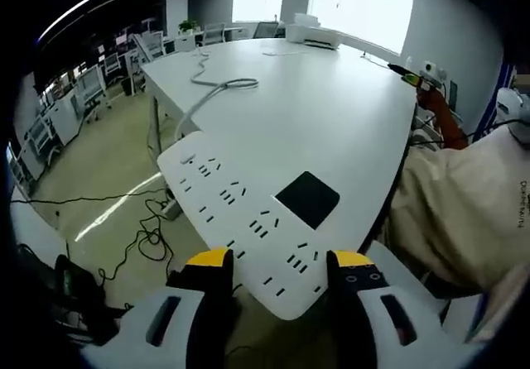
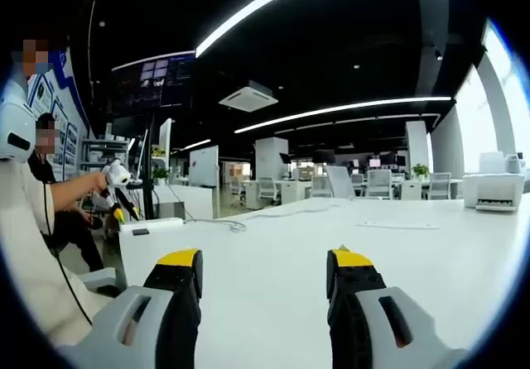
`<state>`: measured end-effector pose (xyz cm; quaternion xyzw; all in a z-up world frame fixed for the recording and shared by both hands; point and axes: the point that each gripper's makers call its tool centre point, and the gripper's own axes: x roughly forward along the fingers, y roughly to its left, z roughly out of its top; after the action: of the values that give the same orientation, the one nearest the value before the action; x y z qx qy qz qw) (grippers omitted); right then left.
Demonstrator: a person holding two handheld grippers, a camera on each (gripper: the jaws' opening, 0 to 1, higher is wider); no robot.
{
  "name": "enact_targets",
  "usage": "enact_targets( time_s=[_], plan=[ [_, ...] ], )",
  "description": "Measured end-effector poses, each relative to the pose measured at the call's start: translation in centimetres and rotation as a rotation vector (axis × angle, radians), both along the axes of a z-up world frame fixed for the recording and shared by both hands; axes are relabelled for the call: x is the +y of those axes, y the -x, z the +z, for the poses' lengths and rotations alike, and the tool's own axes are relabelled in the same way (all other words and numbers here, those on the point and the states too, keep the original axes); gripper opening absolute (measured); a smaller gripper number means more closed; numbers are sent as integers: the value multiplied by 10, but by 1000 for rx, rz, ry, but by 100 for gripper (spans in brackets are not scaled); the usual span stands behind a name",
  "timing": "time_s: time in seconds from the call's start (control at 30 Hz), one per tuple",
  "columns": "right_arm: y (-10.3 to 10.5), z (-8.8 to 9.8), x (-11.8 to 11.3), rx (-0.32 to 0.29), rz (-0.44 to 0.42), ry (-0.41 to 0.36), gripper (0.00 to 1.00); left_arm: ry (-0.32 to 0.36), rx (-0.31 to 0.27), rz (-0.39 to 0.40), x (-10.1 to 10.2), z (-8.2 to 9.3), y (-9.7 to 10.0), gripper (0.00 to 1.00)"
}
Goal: Pick up the power strip scattered on the table, fix it on the side mounting bracket of the table, and press the switch
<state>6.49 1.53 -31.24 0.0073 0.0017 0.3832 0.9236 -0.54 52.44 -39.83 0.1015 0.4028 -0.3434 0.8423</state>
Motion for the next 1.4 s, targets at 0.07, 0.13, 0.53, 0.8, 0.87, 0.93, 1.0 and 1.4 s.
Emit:
enact_targets(
  time_s=[0.07, 0.13, 0.53, 0.8, 0.87, 0.93, 1.0, 1.4],
  plan=[
    [0, -1, 0, 1, 1, 1, 56, -9, 10, -8, 0, 0, 0, 50],
    [0, -2, 1, 3, 3, 1, 56, -19, 22, -13, -1, 0, 0, 50],
    [-1, -3, 1, 5, 6, 1, 56, -158, 144, -70, -4, -3, -2, 50],
    [-2, -5, 1, 8, 10, 0, 55, -209, 192, -92, -5, -4, -2, 50],
    [-1, -5, 2, 8, 12, 0, 55, -223, 211, -97, -4, -4, -2, 50],
    [-1, -5, 2, 8, 13, 1, 55, -236, 224, -102, -5, -4, -1, 50],
    [-1, -5, 2, 7, 14, 1, 55, -248, 235, -105, -6, -5, -1, 50],
    [1, -6, 6, 8, 23, 2, 55, -272, 262, -104, -5, -5, 0, 50]
  ],
)
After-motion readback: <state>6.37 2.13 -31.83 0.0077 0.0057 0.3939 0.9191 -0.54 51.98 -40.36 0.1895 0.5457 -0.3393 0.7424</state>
